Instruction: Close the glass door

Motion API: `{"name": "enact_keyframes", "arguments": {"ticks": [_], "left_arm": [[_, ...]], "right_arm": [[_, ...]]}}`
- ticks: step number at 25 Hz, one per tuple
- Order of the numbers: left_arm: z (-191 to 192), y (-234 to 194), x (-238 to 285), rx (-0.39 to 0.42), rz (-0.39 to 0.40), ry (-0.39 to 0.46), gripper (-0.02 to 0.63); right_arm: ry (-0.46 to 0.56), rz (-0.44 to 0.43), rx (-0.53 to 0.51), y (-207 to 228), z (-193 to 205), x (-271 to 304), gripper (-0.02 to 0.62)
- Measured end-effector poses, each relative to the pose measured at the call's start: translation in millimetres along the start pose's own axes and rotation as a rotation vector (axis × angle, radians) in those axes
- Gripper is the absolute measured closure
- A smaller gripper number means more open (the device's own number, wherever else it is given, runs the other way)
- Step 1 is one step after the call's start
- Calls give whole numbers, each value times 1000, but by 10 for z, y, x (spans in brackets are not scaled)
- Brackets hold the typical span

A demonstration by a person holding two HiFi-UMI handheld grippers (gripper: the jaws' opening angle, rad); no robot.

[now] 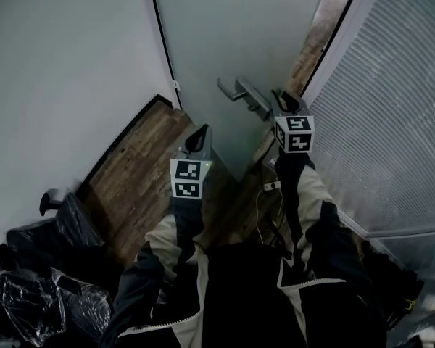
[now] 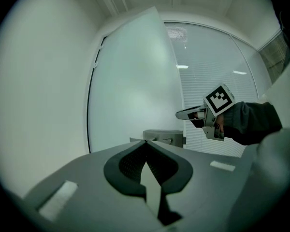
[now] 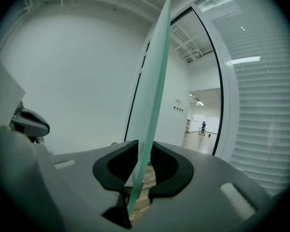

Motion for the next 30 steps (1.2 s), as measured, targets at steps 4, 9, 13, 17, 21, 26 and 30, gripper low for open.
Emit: {"name": "enact_keyframes", "arguments": {"ticks": [4, 9, 13, 17, 21, 26, 30], "left_arm": [[45, 121, 265, -2, 5, -10, 603], [12, 315, 695, -18, 38, -12, 603], [-61, 482, 1108, -14, 62, -9, 603], [-166, 661, 1449, -39, 86, 9, 603], [-219, 834, 1651, -46, 113, 22, 603], [-200, 952, 1790, -42, 125, 19, 603], [-239, 971, 1816, -38, 121, 27, 603]], "right_arm": [[-15, 34, 21, 458, 111, 135, 505], [-34, 69, 34, 931, 200, 310, 495], [-62, 89, 30, 1243, 274, 451, 482], [-100, 97, 18, 1502, 322, 553, 483], [-124, 122, -9, 1707, 328, 596, 482], [-128, 149, -16, 1809, 456, 437, 528], [-75, 130, -11, 1717, 342, 331, 573]]}}
Point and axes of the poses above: the fingertips, and each gripper's own axes: x forward along the fingers, y to its right, z out of its underside, the point moved 2 cm from there along -x, backward along the fingers, and after that the axes turned 13 degrees about y, right-handed, at the moved point
